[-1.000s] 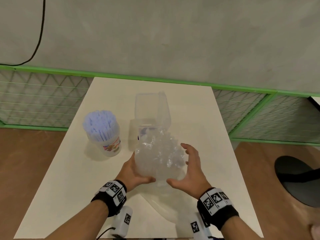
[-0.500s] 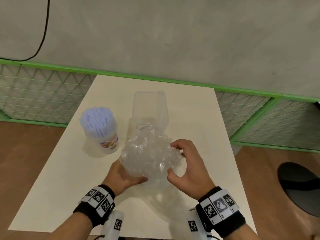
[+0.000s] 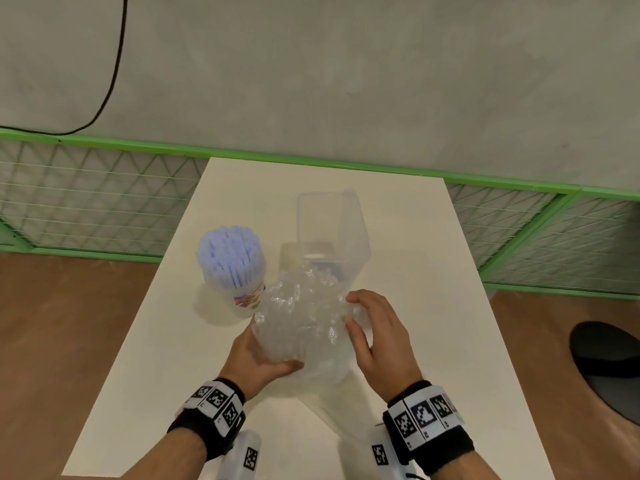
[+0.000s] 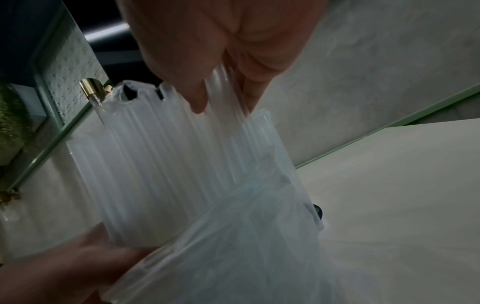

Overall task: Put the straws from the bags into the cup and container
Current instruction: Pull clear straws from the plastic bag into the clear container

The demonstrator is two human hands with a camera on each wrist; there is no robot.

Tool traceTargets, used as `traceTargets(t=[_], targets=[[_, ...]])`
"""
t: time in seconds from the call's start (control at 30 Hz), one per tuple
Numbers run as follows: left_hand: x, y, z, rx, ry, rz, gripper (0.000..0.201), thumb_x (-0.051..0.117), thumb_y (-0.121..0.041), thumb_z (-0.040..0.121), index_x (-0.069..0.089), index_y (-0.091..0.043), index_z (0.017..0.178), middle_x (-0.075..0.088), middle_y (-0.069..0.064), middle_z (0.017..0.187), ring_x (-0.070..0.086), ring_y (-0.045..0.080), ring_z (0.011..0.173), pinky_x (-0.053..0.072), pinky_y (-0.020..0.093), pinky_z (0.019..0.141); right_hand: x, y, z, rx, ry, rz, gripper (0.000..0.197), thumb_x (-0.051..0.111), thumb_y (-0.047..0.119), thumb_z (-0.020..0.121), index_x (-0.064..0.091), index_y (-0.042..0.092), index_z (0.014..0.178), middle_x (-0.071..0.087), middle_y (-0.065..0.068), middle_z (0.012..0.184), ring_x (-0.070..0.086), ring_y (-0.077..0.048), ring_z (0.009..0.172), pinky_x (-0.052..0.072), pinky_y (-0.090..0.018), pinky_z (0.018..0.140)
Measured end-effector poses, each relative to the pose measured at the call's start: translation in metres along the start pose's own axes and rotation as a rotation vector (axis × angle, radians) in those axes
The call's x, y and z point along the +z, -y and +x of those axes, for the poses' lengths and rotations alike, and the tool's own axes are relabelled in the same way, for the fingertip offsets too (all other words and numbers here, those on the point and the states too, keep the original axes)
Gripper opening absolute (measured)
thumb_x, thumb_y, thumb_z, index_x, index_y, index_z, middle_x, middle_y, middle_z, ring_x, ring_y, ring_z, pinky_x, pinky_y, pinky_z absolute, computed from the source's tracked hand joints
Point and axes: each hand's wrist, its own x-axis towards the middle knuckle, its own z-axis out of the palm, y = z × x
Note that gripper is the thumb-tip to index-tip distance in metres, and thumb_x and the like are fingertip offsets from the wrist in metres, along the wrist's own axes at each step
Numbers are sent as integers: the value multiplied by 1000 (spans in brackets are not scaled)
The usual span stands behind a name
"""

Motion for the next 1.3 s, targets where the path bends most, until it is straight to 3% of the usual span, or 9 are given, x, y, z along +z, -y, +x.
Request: traceTargets(t=[0.27,0.47,0.63,0.73,0.83,1.07,1.2,1.3], targets=[[-7,5,4,-13,49,-20,92,98,-36,44,59,-18,126,72,-4,115,67,11,110,52,38,99,13,7,11,16,-18,-70,33,52,11,95,48,23,125,53,5,119,46,7,113,32,-5,97],[-8,7,5,0,63,-54,82,96,-5,52,59,-13,124,73,-1,113,67,10,108,54,21,90,6,8,14,73,128,-77,39,59,18,96,46,20,133,47,9,123,40,13,112,28,-2,95],[-10,8,7,17,67,-65,81,97,-7,51,60,-15,123,73,-5,112,67,8,107,54,23,91,8,10,14,69,124,-139,32,57,19,96,50,20,127,54,9,116,50,-4,105,30,-1,90],[-10,8,7,18,70,-74,82,97,-9,51,59,-16,124,73,-5,113,67,8,108,53,24,92,10,11,14,54,121,-155,32,56,17,97,51,17,128,54,7,116,52,-9,105,32,-4,91],[-11,10,6,11,79,-84,84,97,-13,51,59,-17,125,73,-6,113,67,9,109,53,25,92,9,13,12,51,120,-138,29,56,14,97,52,15,126,53,5,116,52,-7,103,33,-3,89],[-13,10,7,13,84,-69,82,98,-15,51,60,-19,123,73,-6,112,67,6,106,53,24,90,7,26,19,3,75,-98,27,54,16,99,53,16,126,49,6,115,47,12,101,35,-1,86],[-13,13,9,0,80,-73,80,98,-16,51,62,-18,122,73,-4,112,68,10,106,55,31,92,4,30,27,-10,42,-97,26,53,27,99,52,24,124,49,6,109,52,-1,92,37,-3,82],[-13,13,10,4,77,-68,79,98,-16,51,62,-19,122,73,-5,112,68,8,105,55,26,89,4,30,31,-8,53,-97,25,55,27,98,52,27,123,52,6,108,53,-5,88,38,-4,79]])
